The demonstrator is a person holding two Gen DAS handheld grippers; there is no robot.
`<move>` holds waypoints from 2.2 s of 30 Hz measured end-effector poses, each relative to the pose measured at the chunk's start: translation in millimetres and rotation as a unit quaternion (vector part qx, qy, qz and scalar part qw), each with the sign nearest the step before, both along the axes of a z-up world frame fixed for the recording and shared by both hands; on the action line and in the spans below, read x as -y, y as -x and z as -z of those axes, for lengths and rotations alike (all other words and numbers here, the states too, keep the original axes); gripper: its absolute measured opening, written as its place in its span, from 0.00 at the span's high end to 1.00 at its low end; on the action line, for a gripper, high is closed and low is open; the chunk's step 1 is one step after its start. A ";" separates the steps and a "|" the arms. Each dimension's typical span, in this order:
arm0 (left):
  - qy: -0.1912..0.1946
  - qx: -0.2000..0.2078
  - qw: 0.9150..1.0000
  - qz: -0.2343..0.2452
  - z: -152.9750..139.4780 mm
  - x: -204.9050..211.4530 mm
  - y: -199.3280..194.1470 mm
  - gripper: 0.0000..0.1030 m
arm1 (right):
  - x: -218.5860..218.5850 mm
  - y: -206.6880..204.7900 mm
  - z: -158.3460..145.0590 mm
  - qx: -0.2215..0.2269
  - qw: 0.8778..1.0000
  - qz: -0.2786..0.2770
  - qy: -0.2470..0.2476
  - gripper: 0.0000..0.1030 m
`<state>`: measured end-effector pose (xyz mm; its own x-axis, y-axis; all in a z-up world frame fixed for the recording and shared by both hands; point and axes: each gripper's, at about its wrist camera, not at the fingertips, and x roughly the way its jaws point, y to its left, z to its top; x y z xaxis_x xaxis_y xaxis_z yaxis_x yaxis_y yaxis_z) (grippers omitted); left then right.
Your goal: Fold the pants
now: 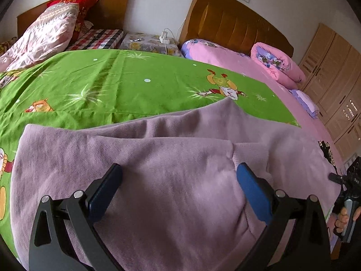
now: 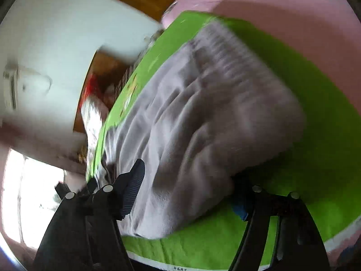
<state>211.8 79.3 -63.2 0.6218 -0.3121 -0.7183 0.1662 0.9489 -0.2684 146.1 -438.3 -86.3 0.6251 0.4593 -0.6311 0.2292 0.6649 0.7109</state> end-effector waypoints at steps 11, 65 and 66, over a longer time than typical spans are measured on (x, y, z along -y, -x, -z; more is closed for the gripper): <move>0.011 0.046 0.996 0.071 -43.9 38.1 27.8 0.02 | 29.4 10.5 18.3 0.057 0.988 0.133 -0.053 0.66; 0.292 -0.186 0.931 0.118 1.9 -42.1 15.0 0.02 | -258.8 47.1 -99.1 0.294 0.812 -0.277 0.421 0.16; 0.285 -0.185 0.933 0.118 1.5 -38.9 15.7 0.02 | -238.5 46.7 -95.4 0.270 0.835 -0.262 0.402 0.15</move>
